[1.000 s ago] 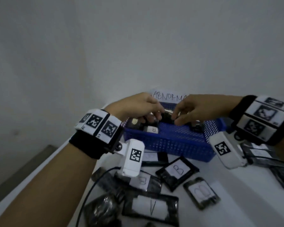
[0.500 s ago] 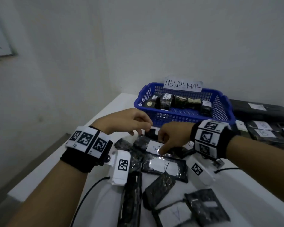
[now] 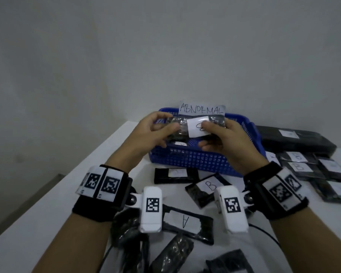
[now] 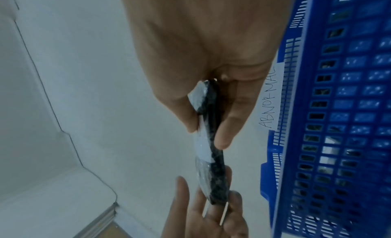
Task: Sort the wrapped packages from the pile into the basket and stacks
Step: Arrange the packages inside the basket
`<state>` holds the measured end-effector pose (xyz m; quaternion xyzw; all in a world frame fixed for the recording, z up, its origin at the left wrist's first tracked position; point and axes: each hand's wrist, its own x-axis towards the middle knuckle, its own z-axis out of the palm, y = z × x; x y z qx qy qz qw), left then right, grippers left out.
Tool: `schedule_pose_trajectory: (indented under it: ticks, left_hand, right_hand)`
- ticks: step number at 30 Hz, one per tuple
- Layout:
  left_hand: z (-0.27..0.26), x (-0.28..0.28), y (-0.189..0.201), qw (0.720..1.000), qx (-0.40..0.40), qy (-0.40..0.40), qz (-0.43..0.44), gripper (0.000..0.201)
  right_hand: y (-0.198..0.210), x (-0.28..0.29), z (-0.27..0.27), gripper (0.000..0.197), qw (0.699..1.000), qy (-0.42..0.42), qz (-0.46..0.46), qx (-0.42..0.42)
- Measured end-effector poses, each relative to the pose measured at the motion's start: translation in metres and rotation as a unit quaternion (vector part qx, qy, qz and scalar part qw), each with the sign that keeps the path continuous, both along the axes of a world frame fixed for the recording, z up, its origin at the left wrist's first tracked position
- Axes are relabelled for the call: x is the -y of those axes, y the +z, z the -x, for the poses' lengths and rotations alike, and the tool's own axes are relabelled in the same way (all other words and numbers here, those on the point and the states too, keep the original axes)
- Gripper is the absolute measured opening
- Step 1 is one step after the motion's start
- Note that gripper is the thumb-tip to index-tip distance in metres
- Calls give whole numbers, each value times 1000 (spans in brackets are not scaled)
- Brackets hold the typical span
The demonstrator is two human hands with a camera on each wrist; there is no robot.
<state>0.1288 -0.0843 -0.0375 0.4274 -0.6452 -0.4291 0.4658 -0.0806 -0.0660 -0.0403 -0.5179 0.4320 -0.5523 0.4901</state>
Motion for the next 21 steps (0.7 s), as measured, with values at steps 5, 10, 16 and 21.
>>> schedule_pose_trajectory:
  ticks: [5, 10, 16, 21]
  left_hand:
    - [15, 12, -5, 998, -15, 5, 56, 27]
    - [23, 14, -8, 995, -33, 3, 98, 29]
    - [34, 11, -1, 987, -47, -6, 152, 8]
    - [32, 8, -1, 987, -47, -23, 152, 15]
  right_hand:
    - [-9, 1, 2, 27, 998, -28, 49, -4]
    - [-3, -3, 17, 34, 998, -12, 44, -48]
    - [2, -4, 21, 19, 998, -36, 55, -15]
    - [-3, -1, 23, 19, 990, -60, 127, -28]
